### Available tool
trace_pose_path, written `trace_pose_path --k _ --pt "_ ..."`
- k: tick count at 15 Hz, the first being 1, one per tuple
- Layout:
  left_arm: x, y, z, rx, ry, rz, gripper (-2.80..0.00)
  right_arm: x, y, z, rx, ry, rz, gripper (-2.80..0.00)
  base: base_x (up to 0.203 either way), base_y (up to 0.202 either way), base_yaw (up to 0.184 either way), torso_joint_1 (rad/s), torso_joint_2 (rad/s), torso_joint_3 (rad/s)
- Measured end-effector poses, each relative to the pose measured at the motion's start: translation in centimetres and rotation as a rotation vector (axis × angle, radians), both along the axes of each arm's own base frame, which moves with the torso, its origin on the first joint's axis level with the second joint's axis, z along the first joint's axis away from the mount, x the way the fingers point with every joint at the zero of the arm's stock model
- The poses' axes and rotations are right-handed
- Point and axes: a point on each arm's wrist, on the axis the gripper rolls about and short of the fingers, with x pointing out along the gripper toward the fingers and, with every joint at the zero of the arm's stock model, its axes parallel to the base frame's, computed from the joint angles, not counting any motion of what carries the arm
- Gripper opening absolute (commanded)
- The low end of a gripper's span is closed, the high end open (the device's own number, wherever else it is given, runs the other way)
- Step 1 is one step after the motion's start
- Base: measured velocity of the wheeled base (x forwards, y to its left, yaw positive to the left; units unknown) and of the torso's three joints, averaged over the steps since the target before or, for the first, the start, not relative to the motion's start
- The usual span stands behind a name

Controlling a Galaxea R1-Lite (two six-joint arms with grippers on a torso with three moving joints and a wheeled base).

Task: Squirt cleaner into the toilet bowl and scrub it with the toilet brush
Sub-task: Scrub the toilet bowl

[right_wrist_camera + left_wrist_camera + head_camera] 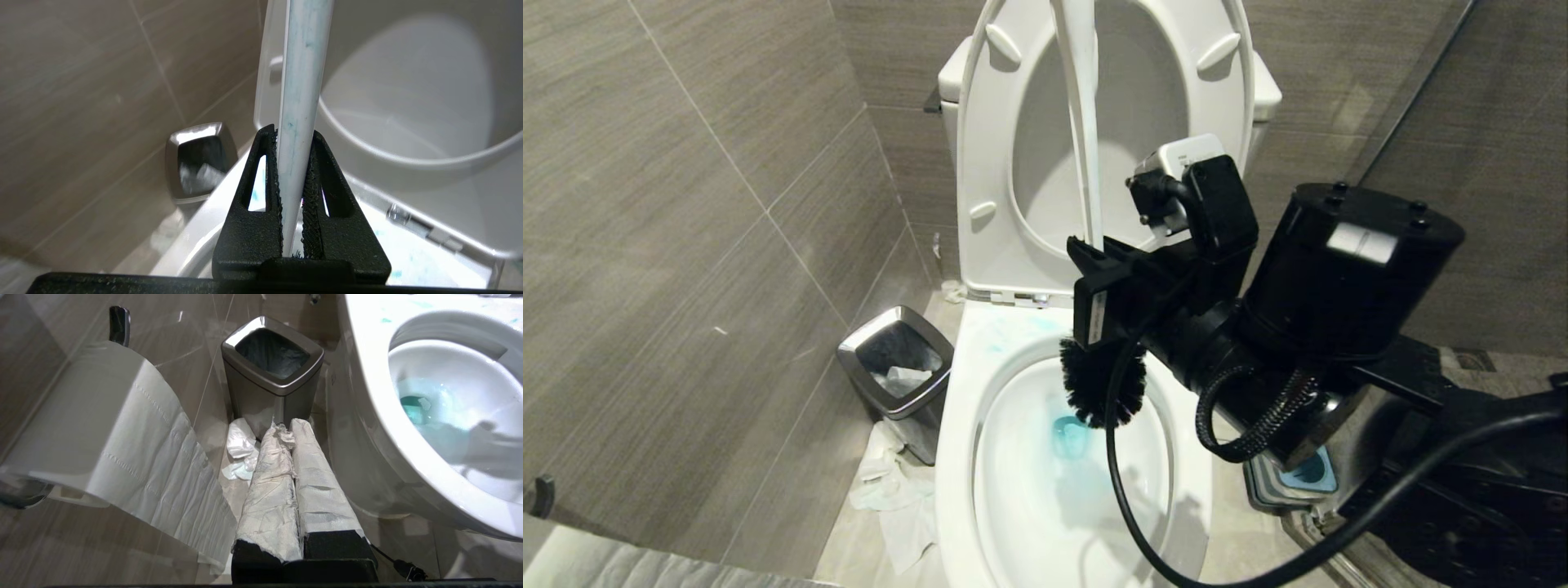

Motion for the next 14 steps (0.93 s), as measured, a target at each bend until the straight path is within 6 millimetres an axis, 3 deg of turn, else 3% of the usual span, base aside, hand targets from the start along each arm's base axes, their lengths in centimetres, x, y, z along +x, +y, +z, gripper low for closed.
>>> trace_pose_path --k 3,6,14 --pt "0.0 0.0 0.0 0.001 0.0 0.0 -2.8 2.8 1.2 -1.9 0.04 -0.078 -0.036 -2.8 0.0 0.0 0.0 0.002 0.0 0.169" --pt "0.0 0.0 0.0 0.002 0.0 0.0 -2.8 5.1 2.6 -5.2 0.055 -0.124 -0.044 -2.8 0.0 0.0 0.0 0.005 0.0 0.035" --pt "0.0 0.0 0.0 0.0 0.0 0.0 -2.8 8.7 4.3 -14.8 -0.034 -0.04 -0.069 -2.8 0.0 0.0 0.0 0.0 0.0 0.0"
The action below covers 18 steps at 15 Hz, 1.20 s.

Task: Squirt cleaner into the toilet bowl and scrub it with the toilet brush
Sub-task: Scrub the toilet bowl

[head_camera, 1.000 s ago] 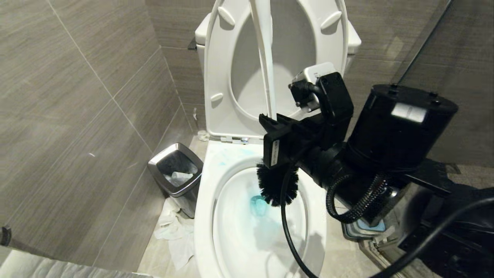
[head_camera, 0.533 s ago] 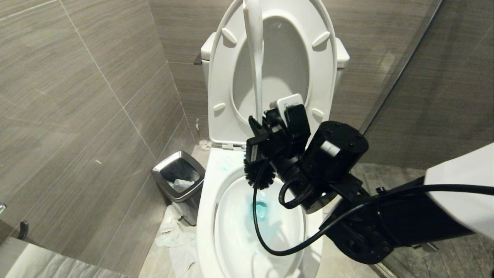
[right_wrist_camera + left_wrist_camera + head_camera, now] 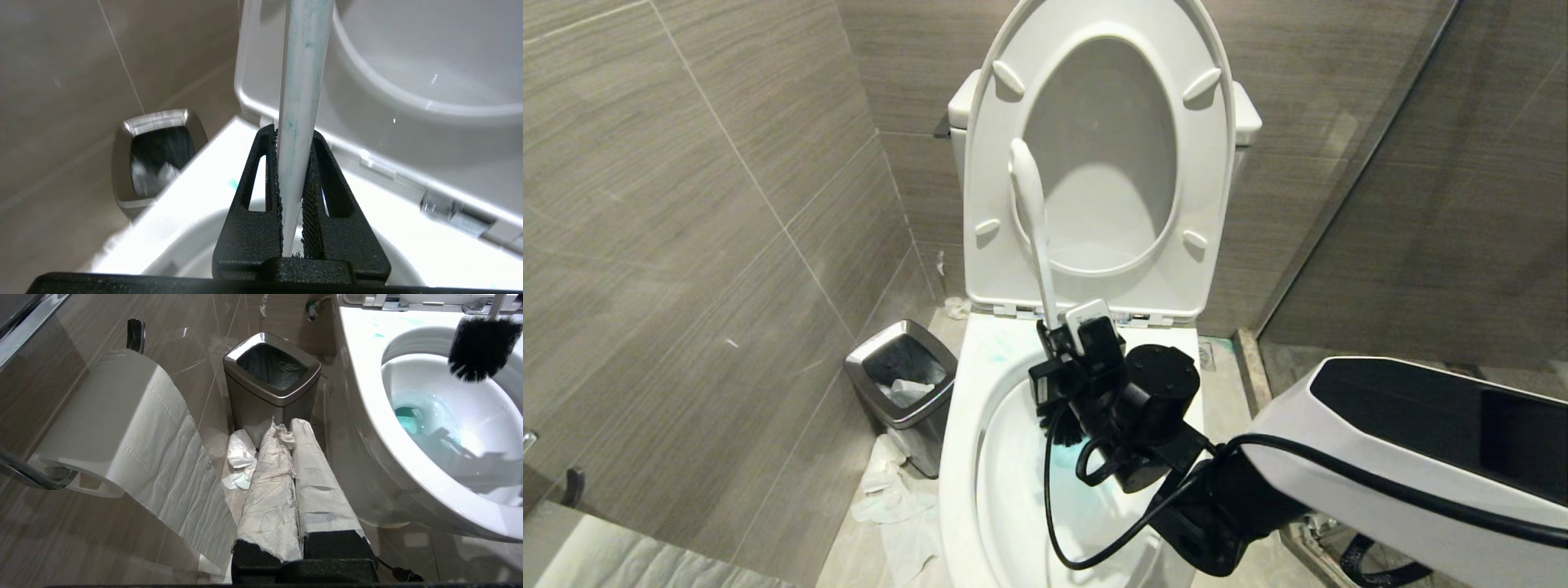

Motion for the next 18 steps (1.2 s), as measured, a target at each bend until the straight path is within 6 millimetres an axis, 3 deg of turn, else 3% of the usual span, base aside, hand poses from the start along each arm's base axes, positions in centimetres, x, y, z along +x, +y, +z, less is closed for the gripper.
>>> trace_pose_path --k 4,10,14,18 --pt "0.0 0.0 0.0 0.0 0.001 0.0 -2.8 1.0 0.1 -3.8 -0.039 0.103 -0.008 -2.8 0.0 0.0 0.0 0.0 0.0 0.0" --pt "0.0 0.0 0.0 0.0 0.0 0.003 -2.8 3.0 2.6 -4.6 -0.031 0.104 0.003 -2.8 0.0 0.0 0.0 0.0 0.0 0.0" --pt "0.0 0.0 0.0 -0.002 -0.001 0.005 -2.8 1.5 4.9 -6.2 -0.041 0.119 0.057 -2.8 0.0 0.0 0.0 0.0 0.0 0.0" --pt "0.0 0.0 0.0 -0.005 -0.001 0.006 -2.8 -1.7 3.9 -7.4 -0.082 0.165 0.09 -2.8 0.0 0.0 0.0 0.0 0.0 0.0"
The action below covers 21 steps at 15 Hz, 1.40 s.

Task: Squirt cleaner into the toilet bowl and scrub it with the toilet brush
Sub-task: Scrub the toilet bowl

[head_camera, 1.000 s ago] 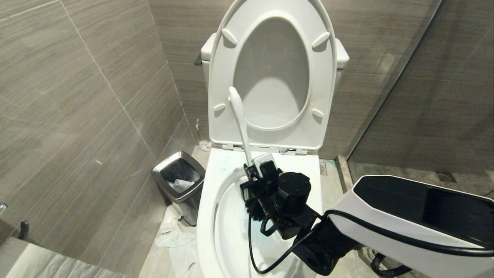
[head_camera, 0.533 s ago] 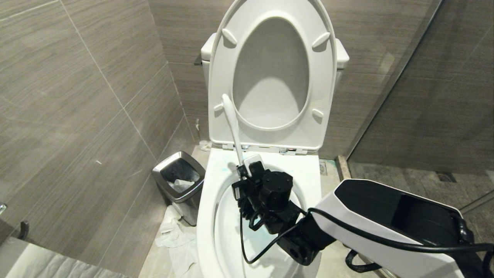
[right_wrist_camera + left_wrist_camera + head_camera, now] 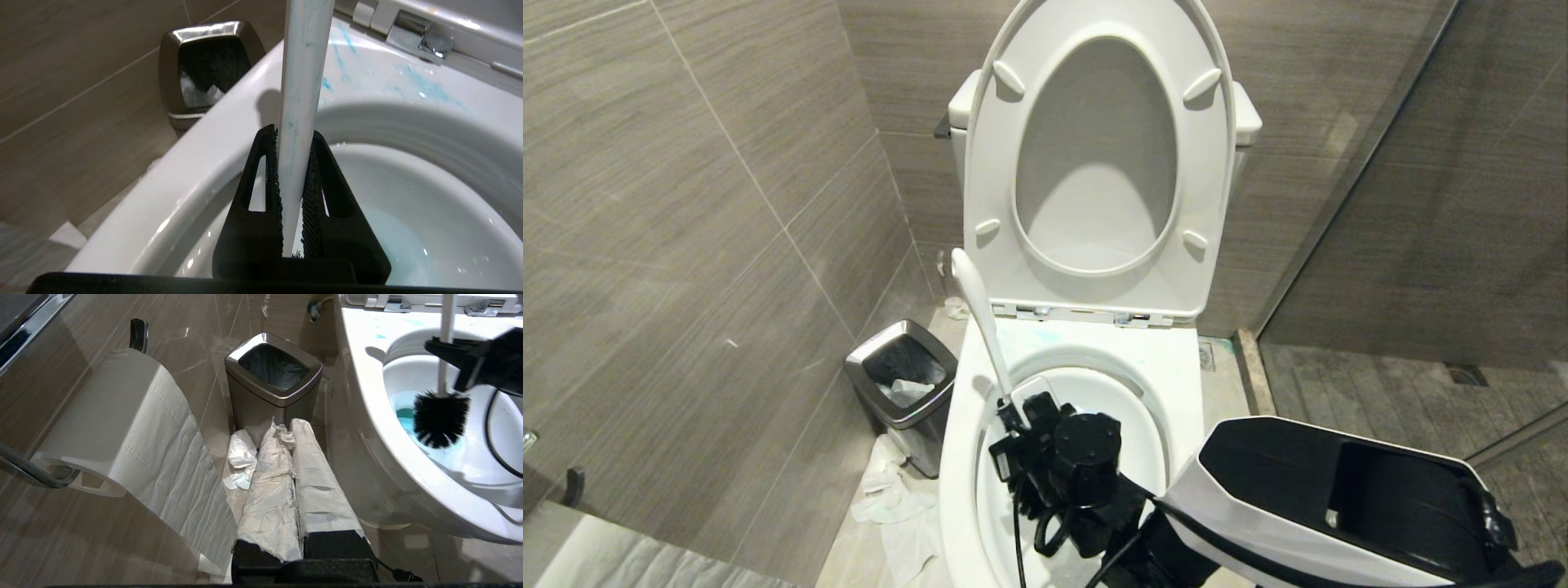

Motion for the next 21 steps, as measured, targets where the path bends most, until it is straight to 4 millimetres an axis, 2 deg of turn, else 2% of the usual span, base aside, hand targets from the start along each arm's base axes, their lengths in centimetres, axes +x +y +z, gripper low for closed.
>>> trace_pose_path --k 3,5,7,10,15,21 --pt "0.0 0.0 0.0 0.0 0.0 0.0 -2.8 -2.3 -2.8 -0.4 -0.033 0.029 -0.001 -2.8 0.0 0.0 0.0 0.0 0.0 0.0" --pt "0.0 0.0 0.0 0.0 0.0 0.0 -2.8 -2.8 -5.3 -0.5 -0.051 0.047 -0.032 -2.8 0.0 0.0 0.0 0.0 0.0 0.0" --pt "0.0 0.0 0.0 0.0 0.0 0.0 -2.8 -1.9 -7.7 -0.1 -0.054 0.053 -0.09 -2.8 0.0 0.0 0.0 0.0 0.0 0.0" --pt "0.0 0.0 0.0 0.0 0.0 0.0 -2.8 0.3 -9.3 0.7 -0.028 0.026 -0.146 -2.8 0.0 0.0 0.0 0.0 0.0 0.0" --pt "0.0 0.0 0.0 0.0 0.0 0.0 -2.8 3.1 -9.1 1.5 0.007 -0.015 -0.184 -2.8 0.0 0.0 0.0 0.0 0.0 0.0" --pt "0.0 0.0 0.0 -0.001 0.0 0.0 -2.8 8.4 -4.9 5.2 0.069 -0.083 -0.186 -2.8 0.0 0.0 0.0 0.0 0.0 0.0"
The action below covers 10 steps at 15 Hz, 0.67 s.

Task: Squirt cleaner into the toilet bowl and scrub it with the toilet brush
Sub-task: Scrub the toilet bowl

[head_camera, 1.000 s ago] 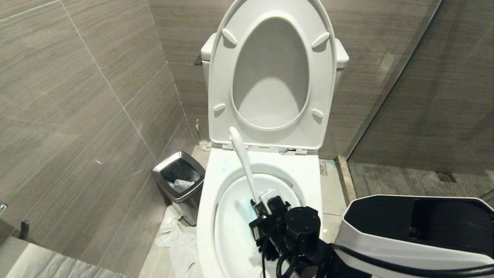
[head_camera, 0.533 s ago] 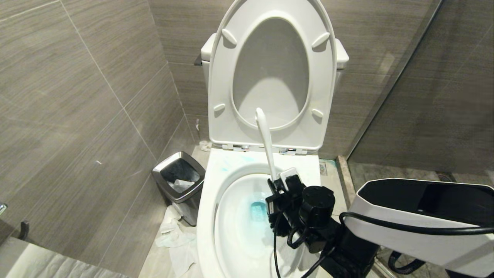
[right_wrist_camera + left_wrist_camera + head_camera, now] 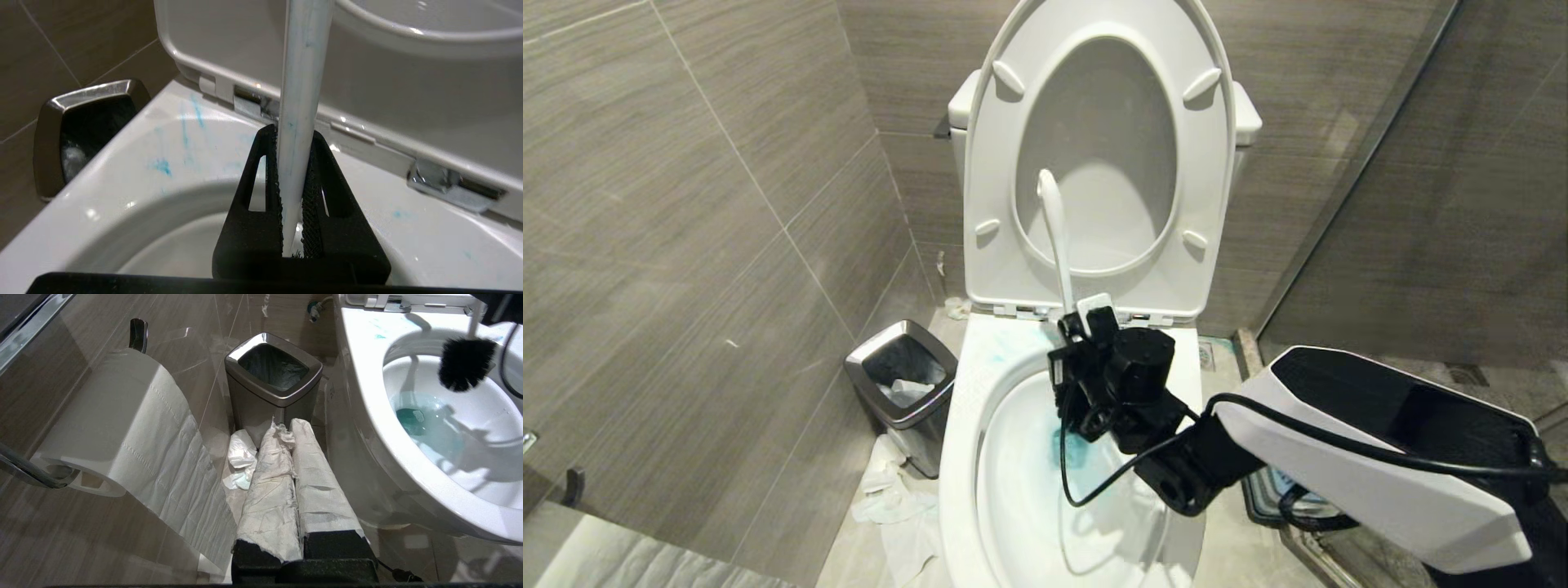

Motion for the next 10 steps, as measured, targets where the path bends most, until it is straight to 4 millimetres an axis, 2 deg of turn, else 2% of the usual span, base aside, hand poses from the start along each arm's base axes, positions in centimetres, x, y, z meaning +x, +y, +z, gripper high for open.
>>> trace_pose_path --k 2,4,7,10 --pt "0.0 0.0 0.0 0.0 0.0 0.0 -2.8 1.3 1.8 0.6 0.004 -0.011 0.011 -2.8 0.0 0.0 0.0 0.0 0.0 0.0" --pt "0.0 0.0 0.0 0.001 0.0 0.0 -2.8 1.4 4.1 -0.2 -0.015 0.011 0.045 -2.8 0.0 0.0 0.0 0.0 0.0 0.0" --pt "0.0 0.0 0.0 0.001 0.0 0.0 -2.8 -0.2 7.3 -1.8 -0.034 0.031 0.111 -2.8 0.0 0.0 0.0 0.0 0.0 0.0" --pt "0.0 0.0 0.0 0.0 0.0 0.0 -2.8 -2.1 9.1 -3.1 -0.047 0.046 0.157 -2.8 0.0 0.0 0.0 0.0 0.0 0.0"
